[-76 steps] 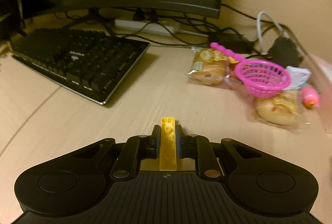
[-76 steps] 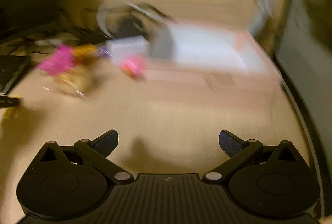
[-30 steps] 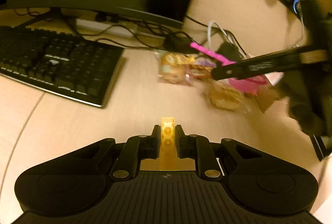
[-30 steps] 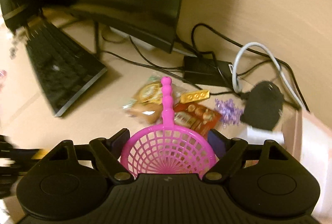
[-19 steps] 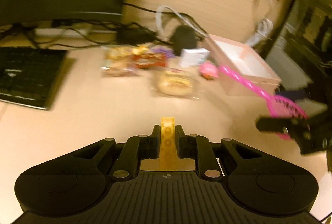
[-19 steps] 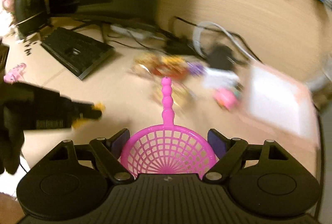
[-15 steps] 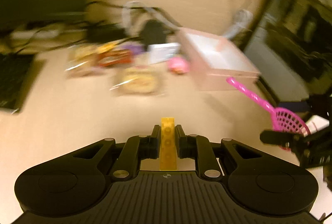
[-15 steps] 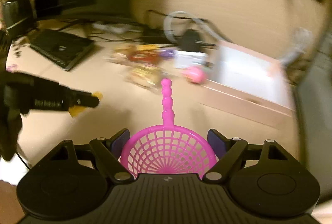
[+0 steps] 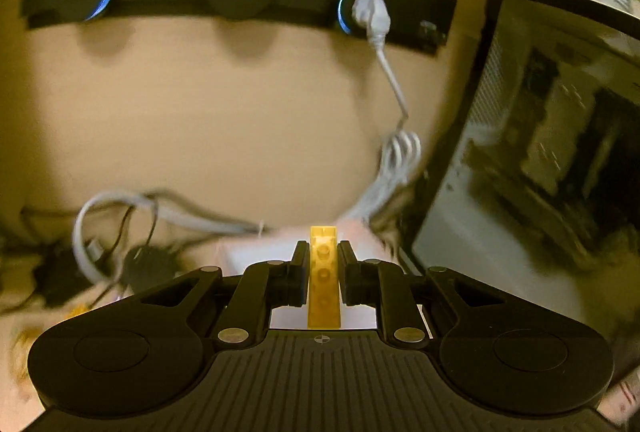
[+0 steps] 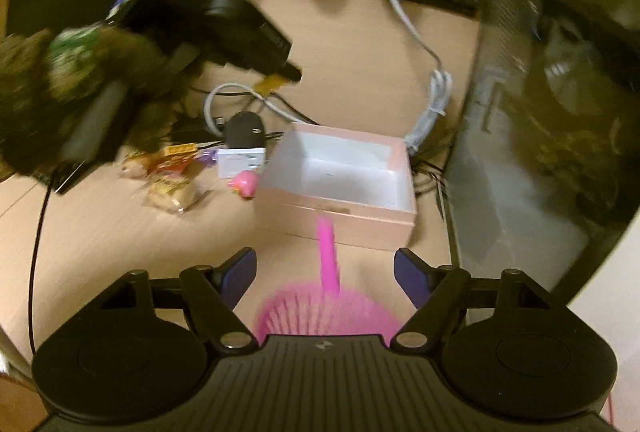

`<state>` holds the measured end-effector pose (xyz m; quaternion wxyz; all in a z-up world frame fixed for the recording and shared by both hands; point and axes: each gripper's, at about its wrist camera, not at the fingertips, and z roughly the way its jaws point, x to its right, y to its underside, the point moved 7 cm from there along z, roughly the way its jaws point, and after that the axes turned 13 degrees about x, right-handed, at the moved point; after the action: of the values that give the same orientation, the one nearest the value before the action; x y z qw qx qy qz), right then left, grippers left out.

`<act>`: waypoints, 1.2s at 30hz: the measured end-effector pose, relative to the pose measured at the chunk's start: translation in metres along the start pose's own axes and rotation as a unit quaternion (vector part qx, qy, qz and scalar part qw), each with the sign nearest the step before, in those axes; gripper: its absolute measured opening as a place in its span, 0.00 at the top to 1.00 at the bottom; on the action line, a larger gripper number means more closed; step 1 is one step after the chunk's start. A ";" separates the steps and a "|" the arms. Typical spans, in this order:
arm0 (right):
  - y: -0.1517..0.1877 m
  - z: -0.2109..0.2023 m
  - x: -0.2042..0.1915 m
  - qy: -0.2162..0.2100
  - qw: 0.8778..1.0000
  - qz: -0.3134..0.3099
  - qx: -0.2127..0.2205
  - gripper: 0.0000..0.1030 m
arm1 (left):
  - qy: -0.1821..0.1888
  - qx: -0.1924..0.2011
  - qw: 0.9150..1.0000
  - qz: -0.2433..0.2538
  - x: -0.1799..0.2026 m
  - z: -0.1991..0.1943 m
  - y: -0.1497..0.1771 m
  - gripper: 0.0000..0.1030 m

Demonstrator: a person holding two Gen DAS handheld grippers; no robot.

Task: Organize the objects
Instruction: 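Carry the yellow brick into the pink box and open the left gripper, then carry the pink basket over the pink box and release it inside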

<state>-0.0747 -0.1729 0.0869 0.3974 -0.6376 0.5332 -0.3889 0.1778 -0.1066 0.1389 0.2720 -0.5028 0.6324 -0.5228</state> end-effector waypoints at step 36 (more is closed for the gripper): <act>0.119 0.023 0.024 -0.002 0.988 0.045 -0.149 0.00 | -0.035 -0.082 0.991 -0.101 -0.066 -0.096 0.117 0.76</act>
<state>-0.0944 -0.2080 -0.0302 0.3163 -0.6656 0.6127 -0.2856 0.0754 -0.0149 0.0468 0.1976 -0.6031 0.6091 -0.4756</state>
